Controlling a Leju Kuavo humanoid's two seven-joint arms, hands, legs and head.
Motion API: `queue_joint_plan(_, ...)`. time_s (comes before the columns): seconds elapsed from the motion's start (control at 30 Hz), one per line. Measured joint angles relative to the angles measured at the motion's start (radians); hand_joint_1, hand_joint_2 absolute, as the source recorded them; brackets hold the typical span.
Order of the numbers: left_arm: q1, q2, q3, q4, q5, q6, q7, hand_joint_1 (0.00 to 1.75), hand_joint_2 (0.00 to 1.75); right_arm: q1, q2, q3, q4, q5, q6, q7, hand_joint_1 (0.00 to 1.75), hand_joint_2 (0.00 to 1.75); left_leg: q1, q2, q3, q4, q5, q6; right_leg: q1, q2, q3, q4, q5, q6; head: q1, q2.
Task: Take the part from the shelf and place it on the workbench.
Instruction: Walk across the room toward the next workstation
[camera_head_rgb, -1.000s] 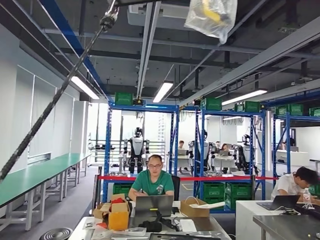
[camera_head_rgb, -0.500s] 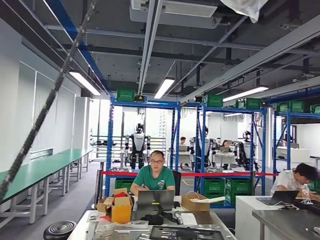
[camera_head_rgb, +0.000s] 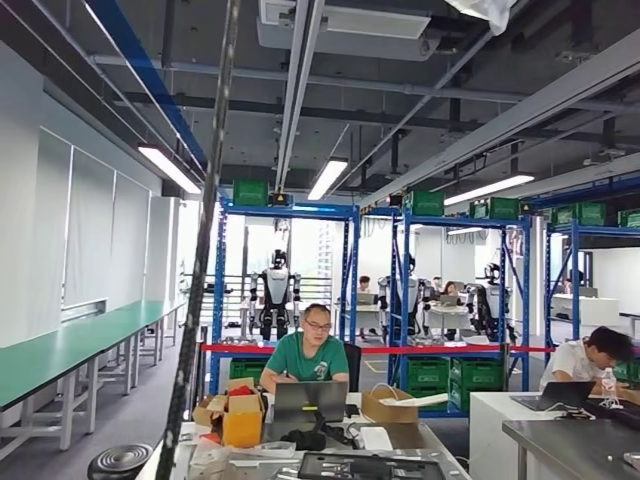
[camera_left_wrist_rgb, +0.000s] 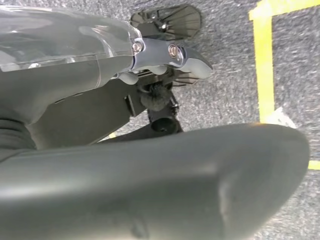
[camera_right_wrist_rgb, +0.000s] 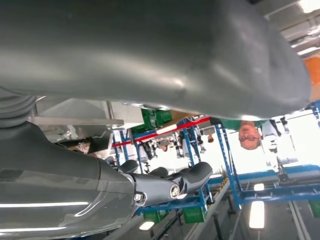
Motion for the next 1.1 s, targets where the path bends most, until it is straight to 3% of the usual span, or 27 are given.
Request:
queue_joint_plan(0.07,0.000,-0.001,0.001,0.000,0.000,0.000,-0.001,0.00,0.00,-0.001,0.000,0.000,-0.001,-0.001,-0.001,0.000,0.00,0.00,-0.001,0.000,-0.009,0.015,-0.017,-0.007,-0.004,-0.002,0.001,-0.013,0.005,-0.011,0.000,0.000)
queue_joint_plan(0.1,0.000,-0.001,0.001,0.000,0.000,0.000,-0.001,0.00,0.00,-0.002,0.001,0.000,-0.001,-0.002,-0.002,0.000,0.00,0.00,-0.001,0.000,-0.022,0.047,-0.040,-0.010,-0.006,-0.004,0.001,-0.019,0.009,-0.018,0.000,-0.001)
queue_joint_plan(0.17,0.000,-0.001,0.001,0.000,0.000,0.000,-0.003,0.00,0.00,0.001,0.001,0.000,-0.001,-0.006,-0.004,0.000,0.00,0.00,0.000,0.000,-0.070,0.165,-0.105,-0.015,-0.007,-0.005,-0.003,-0.021,0.014,-0.027,0.001,-0.001)
queue_joint_plan(0.23,0.003,-0.001,0.002,0.000,0.000,0.000,-0.003,0.00,0.00,0.010,0.001,0.000,-0.001,-0.009,-0.004,0.000,0.00,0.00,0.001,0.000,-0.109,0.262,-0.137,-0.019,-0.007,-0.005,-0.006,-0.020,0.016,-0.029,0.001,-0.001)
queue_joint_plan(0.27,0.004,-0.001,0.002,0.000,0.000,0.000,-0.003,0.00,0.00,0.014,0.001,-0.001,-0.001,-0.010,-0.004,0.000,0.00,0.00,0.001,0.000,-0.105,0.260,-0.126,-0.020,-0.007,-0.004,-0.007,-0.019,0.016,-0.029,0.001,-0.001)
queue_joint_plan(0.3,0.005,0.000,0.002,0.000,0.000,0.000,-0.004,0.00,0.00,0.017,0.001,-0.001,-0.001,-0.012,-0.005,0.000,0.00,0.00,0.002,0.000,-0.084,0.220,-0.098,-0.021,-0.007,-0.004,-0.008,-0.017,0.016,-0.028,0.001,-0.001)
queue_joint_plan(0.37,0.004,0.000,0.003,0.000,0.000,0.000,-0.005,0.00,0.00,0.019,0.000,-0.003,-0.001,-0.017,-0.007,-0.001,0.00,0.00,0.005,0.000,-0.020,0.092,-0.037,-0.020,-0.006,-0.003,-0.012,-0.008,0.014,-0.023,0.001,-0.001)
queue_joint_plan(0.43,0.003,0.000,0.003,0.000,0.000,0.000,-0.007,0.00,0.00,0.024,-0.002,-0.007,0.000,-0.023,-0.013,-0.001,0.00,0.00,0.004,-0.001,0.011,0.018,-0.018,-0.015,-0.003,-0.001,-0.023,0.001,0.014,-0.014,0.000,-0.001)
queue_joint_plan(0.53,0.006,0.000,0.004,0.000,0.002,0.000,-0.011,0.00,0.00,0.050,-0.010,-0.018,0.006,-0.033,-0.030,-0.006,0.00,0.00,0.004,-0.004,0.008,0.008,-0.017,-0.001,-0.003,-0.001,-0.031,0.004,0.016,0.000,0.000,-0.001)
queue_joint_plan(0.6,0.006,-0.001,0.005,0.000,0.004,0.000,-0.013,0.00,0.00,0.072,-0.017,-0.032,0.020,-0.048,-0.048,-0.013,0.00,0.00,0.007,-0.004,0.008,0.004,-0.012,0.008,-0.006,-0.001,-0.046,0.041,-0.015,0.009,0.000,-0.001)
queue_joint_plan(0.7,0.008,0.000,0.008,0.000,0.012,0.002,-0.018,0.00,0.00,0.125,-0.026,-0.063,0.065,-0.085,-0.083,-0.033,0.00,0.00,0.007,-0.004,0.007,0.003,-0.010,0.014,-0.011,0.000,-0.117,0.219,-0.105,0.021,0.000,-0.001)
queue_joint_plan(0.73,0.009,0.001,0.011,0.000,0.014,0.002,-0.020,0.00,0.00,0.151,-0.027,-0.075,0.085,-0.098,-0.094,-0.043,0.00,0.00,0.006,-0.004,0.007,0.003,-0.009,0.014,-0.012,-0.001,-0.135,0.263,-0.119,0.023,0.000,-0.001)
queue_joint_plan(0.77,0.011,0.002,0.014,0.000,0.015,0.003,-0.022,0.00,0.00,0.178,-0.028,-0.088,0.106,-0.111,-0.105,-0.055,0.00,0.00,0.006,-0.005,0.007,0.003,-0.009,0.014,-0.012,0.000,-0.136,0.272,-0.114,0.023,0.000,-0.001)
queue_joint_plan(0.8,0.012,0.002,0.016,0.000,0.016,0.003,-0.024,0.00,0.00,0.203,-0.028,-0.101,0.126,-0.123,-0.114,-0.066,0.00,0.00,0.005,-0.005,0.007,0.003,-0.009,0.014,-0.012,-0.001,-0.119,0.241,-0.092,0.023,0.000,-0.001)
queue_joint_plan(0.87,0.013,0.002,0.019,0.000,0.017,0.004,-0.027,0.00,0.87,0.238,-0.027,-0.128,0.165,-0.146,-0.131,-0.083,0.00,0.00,0.004,-0.006,0.008,0.003,-0.009,0.014,-0.011,-0.001,-0.048,0.105,-0.033,0.020,0.000,-0.001)
queue_joint_plan(0.93,0.012,0.002,0.021,0.000,0.018,0.005,-0.029,0.00,1.75,0.267,-0.025,-0.159,0.203,-0.169,-0.136,-0.090,0.00,0.00,0.003,-0.006,0.007,0.003,-0.008,0.010,-0.004,0.000,0.000,0.007,-0.005,0.013,0.000,-0.001)
queue_joint_plan(1.03,0.016,0.002,0.023,0.000,0.023,0.007,-0.031,0.00,1.75,0.319,-0.018,-0.213,0.266,-0.211,-0.121,-0.090,0.00,0.00,0.009,-0.006,0.006,0.000,-0.008,-0.002,0.004,0.000,0.008,-0.015,-0.001,-0.002,0.000,-0.001)
queue_joint_plan(1.1,0.019,0.002,0.026,0.000,0.024,0.008,-0.034,0.00,1.75,0.350,-0.008,-0.252,0.310,-0.237,-0.107,-0.090,0.00,0.00,0.009,-0.006,-0.004,0.025,-0.034,-0.008,0.002,-0.002,0.010,-0.025,0.007,-0.017,0.000,-0.001)
